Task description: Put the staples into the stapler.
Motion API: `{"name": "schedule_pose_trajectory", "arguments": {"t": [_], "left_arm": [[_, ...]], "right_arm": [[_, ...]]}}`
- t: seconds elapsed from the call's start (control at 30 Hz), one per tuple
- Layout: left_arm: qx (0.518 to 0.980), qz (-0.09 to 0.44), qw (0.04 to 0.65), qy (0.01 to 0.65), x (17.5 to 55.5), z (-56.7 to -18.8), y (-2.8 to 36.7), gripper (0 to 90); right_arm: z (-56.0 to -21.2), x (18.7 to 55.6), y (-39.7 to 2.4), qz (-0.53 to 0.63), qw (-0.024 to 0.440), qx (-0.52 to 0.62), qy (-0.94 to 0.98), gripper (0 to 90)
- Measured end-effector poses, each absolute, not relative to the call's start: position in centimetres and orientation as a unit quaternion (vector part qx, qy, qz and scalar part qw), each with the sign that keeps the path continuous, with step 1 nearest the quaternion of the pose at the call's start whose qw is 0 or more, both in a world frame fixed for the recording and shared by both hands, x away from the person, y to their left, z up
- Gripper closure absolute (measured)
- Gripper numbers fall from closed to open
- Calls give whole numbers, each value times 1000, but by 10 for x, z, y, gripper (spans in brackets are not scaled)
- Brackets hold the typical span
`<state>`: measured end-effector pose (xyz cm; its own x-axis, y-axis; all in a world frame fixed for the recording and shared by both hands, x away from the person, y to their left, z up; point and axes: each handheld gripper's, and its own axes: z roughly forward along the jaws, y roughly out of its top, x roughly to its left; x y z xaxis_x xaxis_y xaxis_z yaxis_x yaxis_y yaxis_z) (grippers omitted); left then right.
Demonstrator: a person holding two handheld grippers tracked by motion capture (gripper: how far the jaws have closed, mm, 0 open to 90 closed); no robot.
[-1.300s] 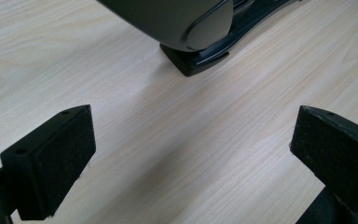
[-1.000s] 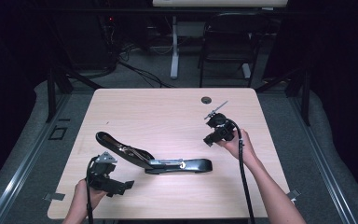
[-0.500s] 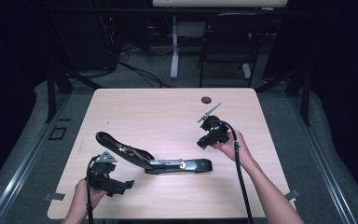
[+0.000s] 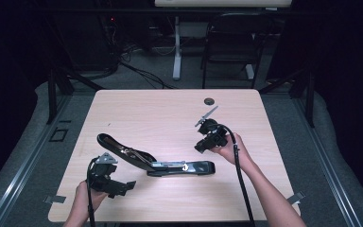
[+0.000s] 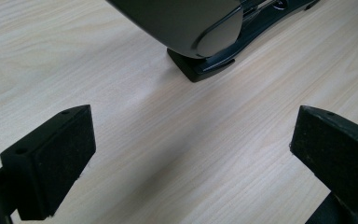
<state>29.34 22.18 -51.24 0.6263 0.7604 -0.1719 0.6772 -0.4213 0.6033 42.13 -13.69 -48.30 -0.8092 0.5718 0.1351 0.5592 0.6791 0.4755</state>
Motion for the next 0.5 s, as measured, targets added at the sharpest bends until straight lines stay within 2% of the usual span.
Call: {"name": "schedule_pose_trajectory", "arguments": {"t": [0.5], "left_arm": [[840, 65, 327, 428, 294, -513, 222, 2]], "right_arm": [[-484, 417, -120, 263, -3, 243, 934, 781]]}}
